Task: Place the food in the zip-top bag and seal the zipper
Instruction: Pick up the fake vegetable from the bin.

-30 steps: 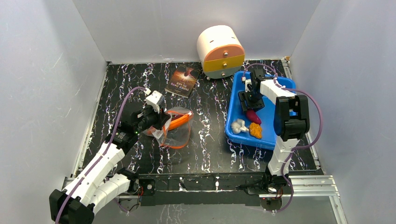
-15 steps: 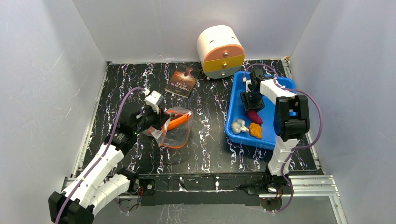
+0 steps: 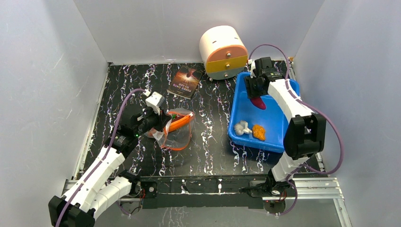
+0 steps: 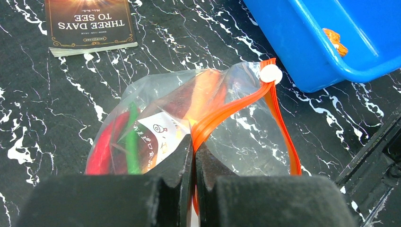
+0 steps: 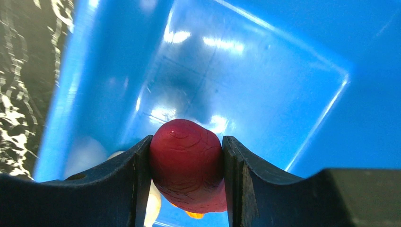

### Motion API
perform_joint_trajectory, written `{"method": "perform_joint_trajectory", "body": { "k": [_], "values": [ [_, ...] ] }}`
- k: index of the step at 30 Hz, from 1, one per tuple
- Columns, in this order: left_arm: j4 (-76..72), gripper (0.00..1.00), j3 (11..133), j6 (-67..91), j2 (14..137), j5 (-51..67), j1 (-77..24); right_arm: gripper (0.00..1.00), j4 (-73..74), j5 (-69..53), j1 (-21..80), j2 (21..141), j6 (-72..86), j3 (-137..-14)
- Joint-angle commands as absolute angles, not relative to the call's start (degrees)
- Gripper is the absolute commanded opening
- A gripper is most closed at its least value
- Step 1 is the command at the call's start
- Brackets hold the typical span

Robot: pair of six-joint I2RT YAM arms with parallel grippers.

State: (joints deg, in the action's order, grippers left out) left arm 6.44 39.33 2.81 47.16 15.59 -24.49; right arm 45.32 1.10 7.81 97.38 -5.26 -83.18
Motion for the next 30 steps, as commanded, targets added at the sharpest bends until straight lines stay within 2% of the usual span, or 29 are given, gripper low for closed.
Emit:
{"method": "perform_joint_trajectory", "body": {
  "k": [1, 6, 13, 22, 30],
  "values": [
    [4.6, 0.0, 39.5, 4.5, 46.5, 15.7, -24.3, 0.29, 42.1, 3.9, 11.1, 92.5, -4.1, -87.7],
    [4.9, 0.0, 42.1, 6.3, 48.4, 16.7, -24.3, 0.29, 37.8, 3.9, 15.6, 86.8, -3.9, -86.4],
    [6.8, 0.0, 46.7, 10.2, 50.7, 18.1, -24.3, 0.29, 31.8, -3.6, 24.0, 79.9, -4.0, -83.2],
    [8.9, 0.0, 50.3, 14.0, 52.1, 18.0, -24.3, 0.3, 16.0, -21.7, 32.3, 69.6, -4.2, -72.1],
    [12.1, 0.0, 53.9, 17.6, 54.0, 20.6, -24.3, 0.32, -0.1, -42.2, 34.1, 59.4, -8.4, -61.8]
  ]
}}
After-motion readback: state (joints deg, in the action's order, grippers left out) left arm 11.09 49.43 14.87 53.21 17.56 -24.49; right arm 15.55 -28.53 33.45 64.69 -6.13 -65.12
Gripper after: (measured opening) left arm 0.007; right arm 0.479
